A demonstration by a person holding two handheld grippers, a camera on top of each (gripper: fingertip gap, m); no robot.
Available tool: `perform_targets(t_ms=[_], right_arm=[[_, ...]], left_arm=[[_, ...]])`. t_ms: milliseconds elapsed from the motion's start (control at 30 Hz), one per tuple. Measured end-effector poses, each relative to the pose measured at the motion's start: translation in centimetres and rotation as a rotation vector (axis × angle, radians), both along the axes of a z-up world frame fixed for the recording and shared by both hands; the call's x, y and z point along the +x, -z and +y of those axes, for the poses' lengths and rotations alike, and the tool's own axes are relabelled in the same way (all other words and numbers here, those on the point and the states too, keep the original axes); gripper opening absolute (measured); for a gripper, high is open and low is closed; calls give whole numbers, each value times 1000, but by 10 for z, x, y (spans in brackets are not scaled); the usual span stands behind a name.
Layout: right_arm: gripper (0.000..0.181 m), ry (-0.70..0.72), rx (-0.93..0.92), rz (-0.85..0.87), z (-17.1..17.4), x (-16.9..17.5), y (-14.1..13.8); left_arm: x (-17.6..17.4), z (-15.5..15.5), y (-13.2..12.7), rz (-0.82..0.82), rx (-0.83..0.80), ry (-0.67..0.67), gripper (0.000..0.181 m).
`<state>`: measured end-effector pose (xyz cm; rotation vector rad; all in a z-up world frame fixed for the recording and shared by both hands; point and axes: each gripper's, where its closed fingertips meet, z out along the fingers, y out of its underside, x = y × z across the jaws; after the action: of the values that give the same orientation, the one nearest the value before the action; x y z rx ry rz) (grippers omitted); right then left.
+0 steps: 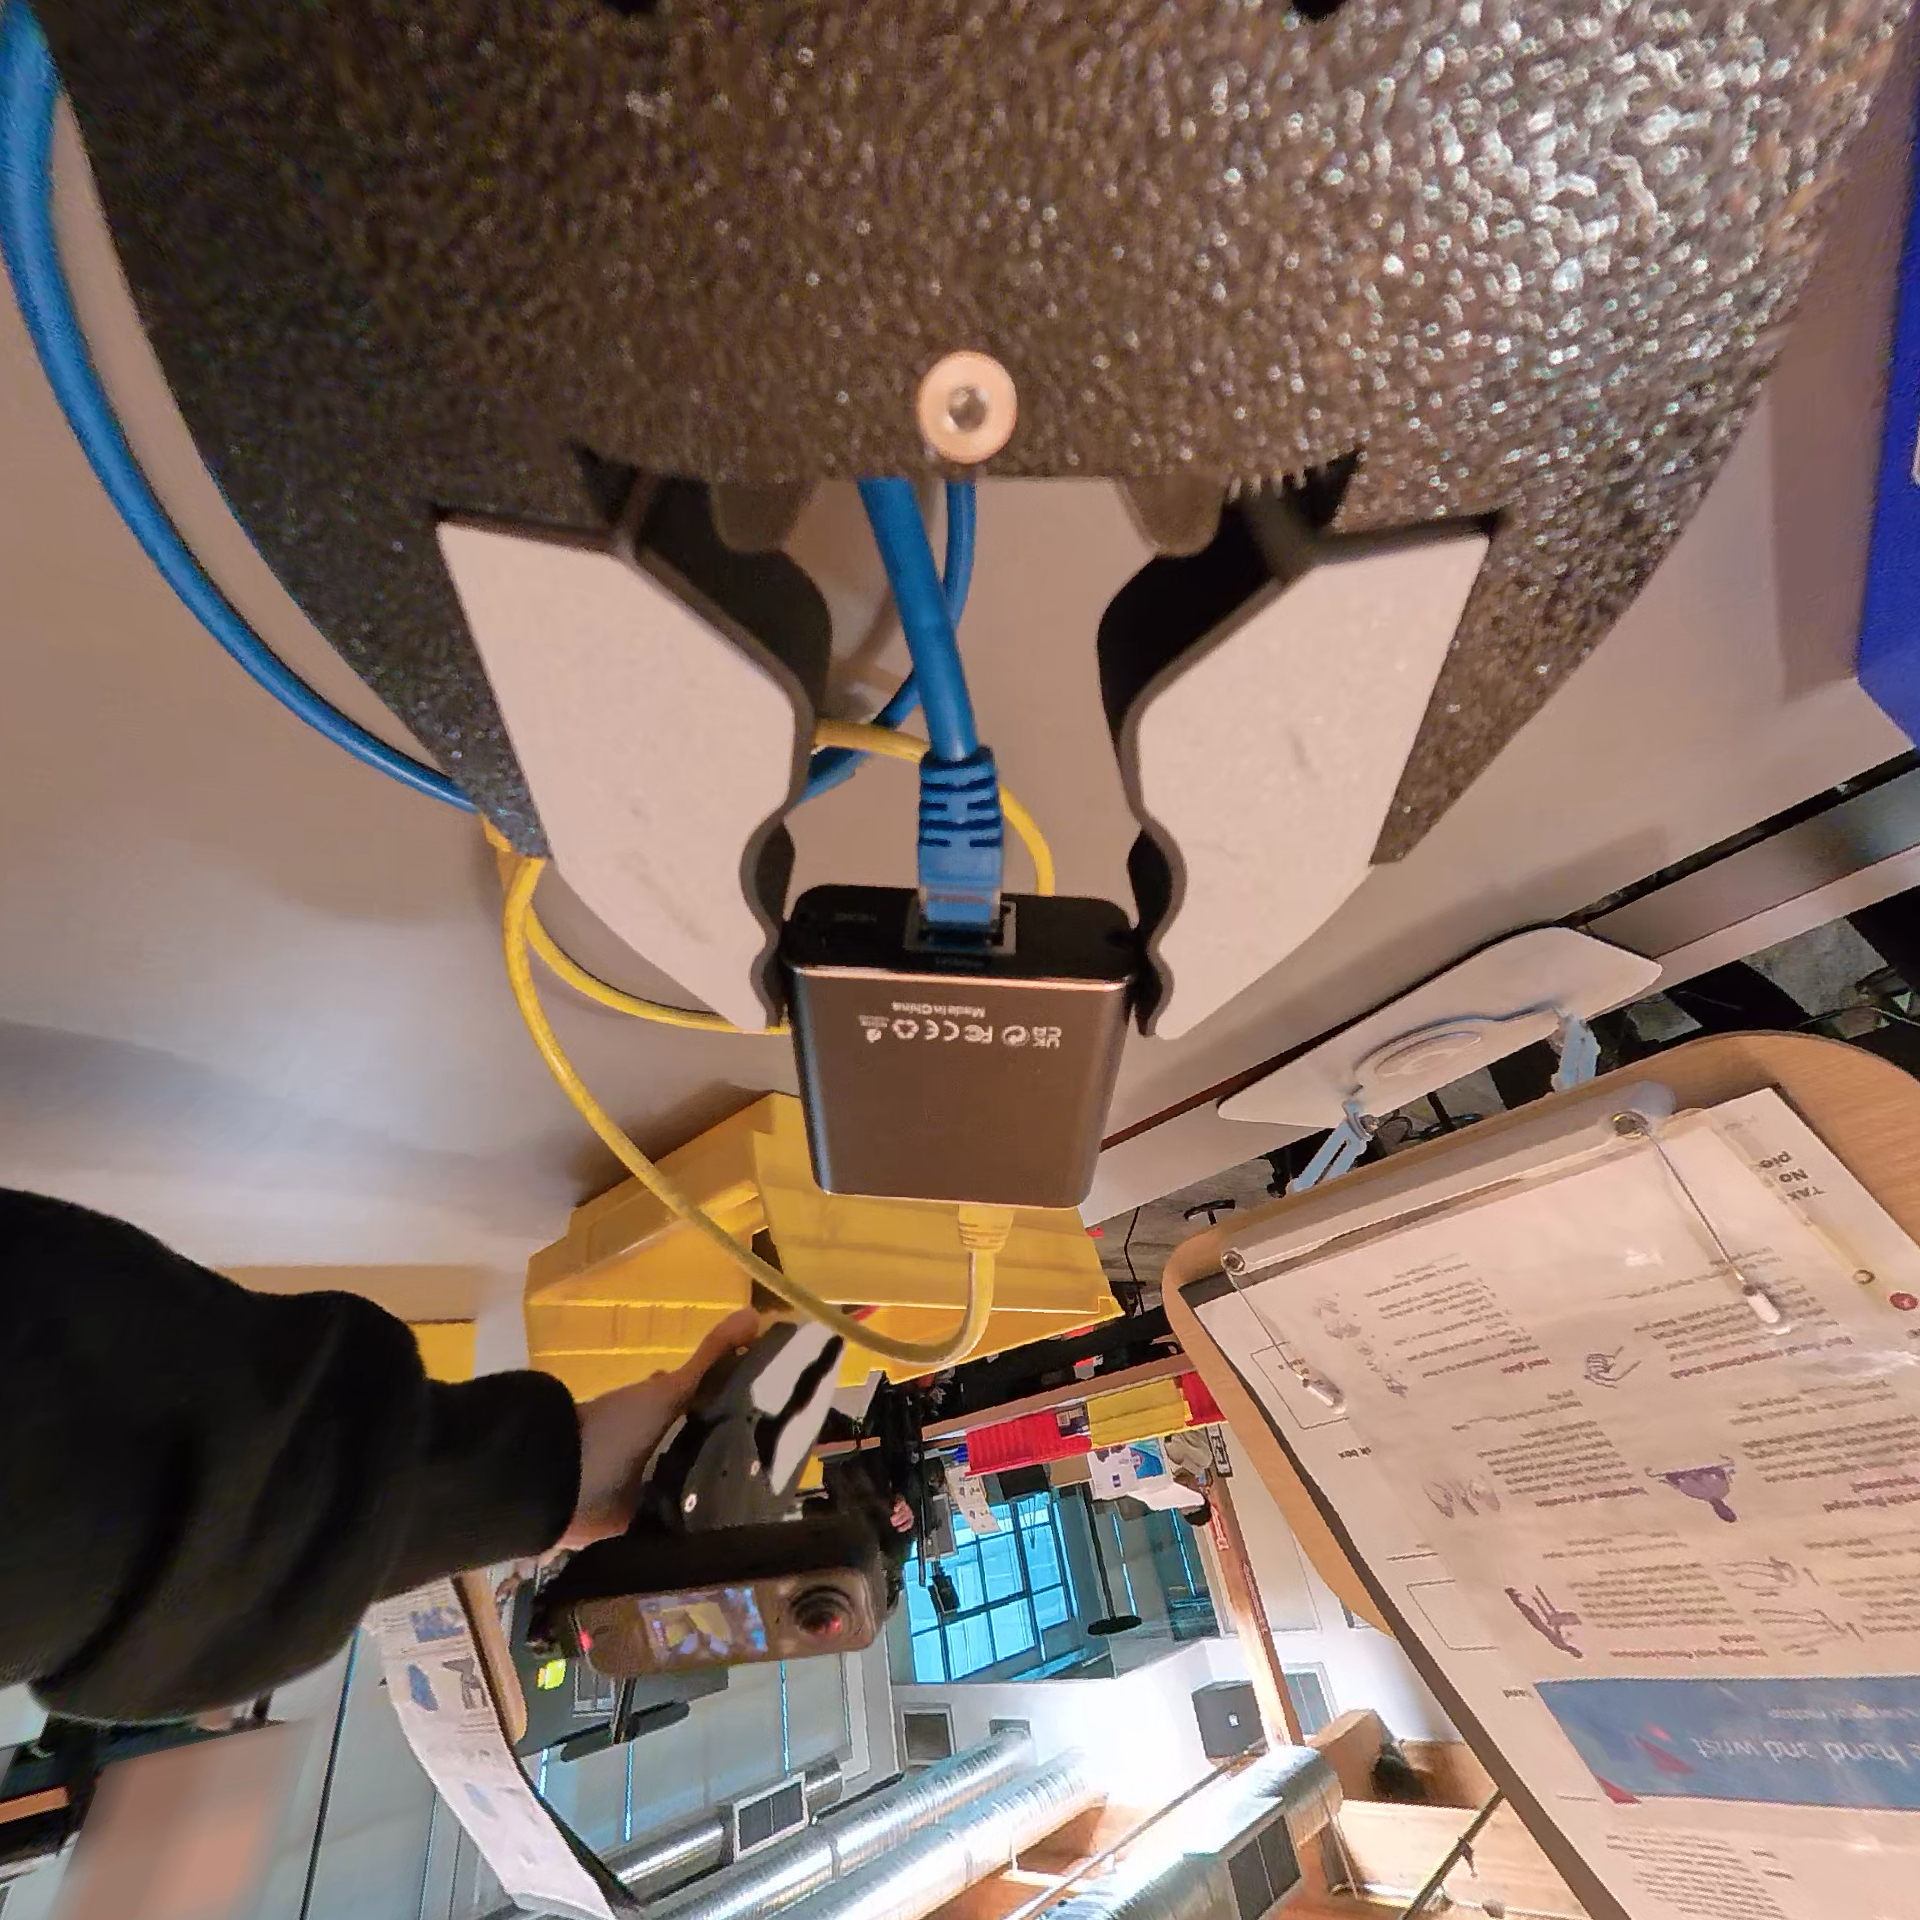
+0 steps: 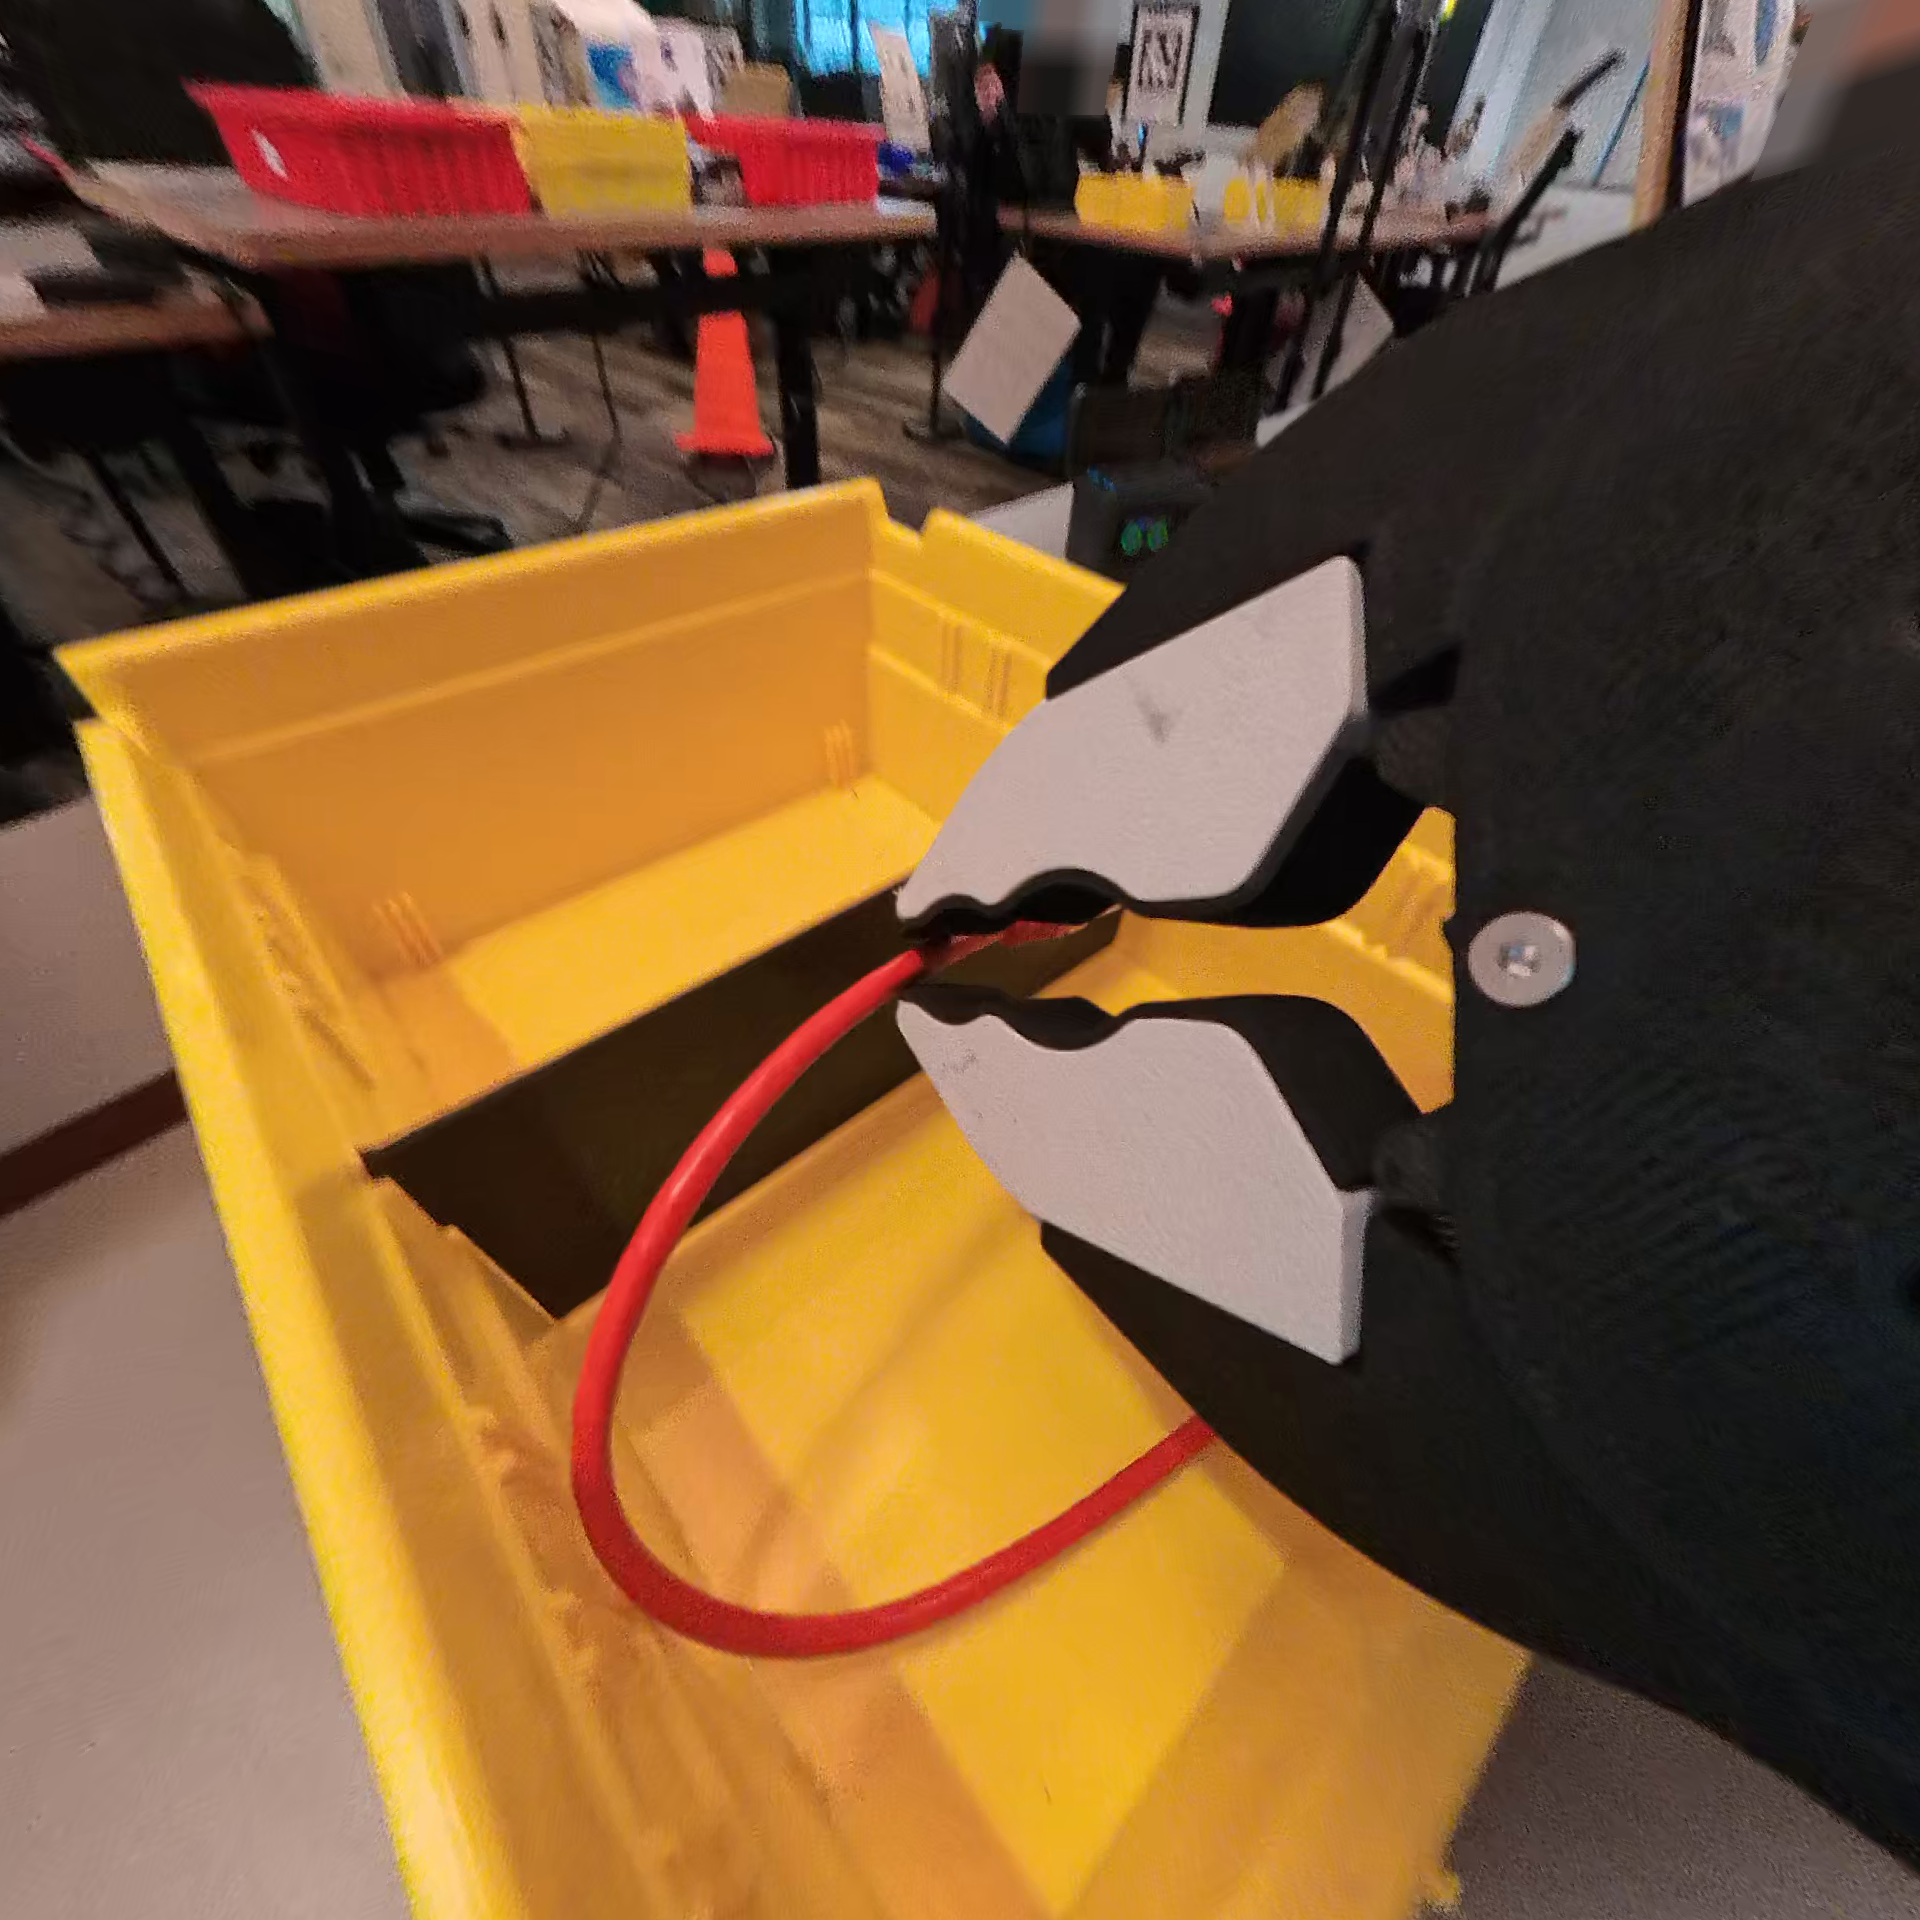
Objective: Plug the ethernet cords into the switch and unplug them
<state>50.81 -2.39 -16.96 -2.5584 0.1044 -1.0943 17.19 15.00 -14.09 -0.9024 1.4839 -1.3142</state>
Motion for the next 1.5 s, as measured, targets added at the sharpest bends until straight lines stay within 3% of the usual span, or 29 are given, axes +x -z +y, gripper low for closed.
perform_targets(t_ms=[67, 133, 200, 233, 300, 367, 400, 500, 567, 600, 700, 800, 900, 1233, 1500], right_arm=[[12, 3, 16, 21, -1, -4, 11], [53, -6, 49, 73, -1, -10, 22], [59, 43, 62, 135, -11, -15, 24], [67, 64, 109, 134, -14, -16, 15], [66, 124, 281, 149, -20, -27, -14], [64, 237, 587, 205, -21, -51, -47], [61, 244, 761, 295, -12, -75, -59], [58, -43, 1109, 691, 36, -192, -87], [56, -231, 1296, 830, 56, -266, -106], [51, -265, 1365, 858, 63, -291, -106], [48, -161, 1505, 1002, 86, -324, -82], [53, -31, 1537, 1234, 110, -335, -49], [52, 34, 1560, 1355, 121, -333, -33], [14, 46, 1710, 1411, 120, -328, -37], [15, 72, 1814, 1448, 123, -326, -36]], left_arm=[[0, -1, 0, 1, 3, 3, 63], [0, -1, 1, 2, 5, 2, 63], [0, 1, 1, 5, 4, -3, 63], [0, 2, 1, 5, 2, -5, 63], [0, 3, 1, 5, 0, -7, 63], [0, 2, 1, 5, 0, -1, 63], [0, 0, 1, 5, 2, 5, 63], [-1, -5, 2, 11, 10, 36, 63], [-2, -10, 3, 22, 10, 71, 63], [-3, -13, 4, 35, 5, 102, 63], [-7, -24, 6, 92, -34, 213, 63], [-14, -34, 2, 103, -55, 306, 63], [-18, -41, 2, 89, -53, 358, 63], [-18, -45, 8, 87, 5, 360, 63], [-17, -44, 9, 86, 22, 341, 63]])
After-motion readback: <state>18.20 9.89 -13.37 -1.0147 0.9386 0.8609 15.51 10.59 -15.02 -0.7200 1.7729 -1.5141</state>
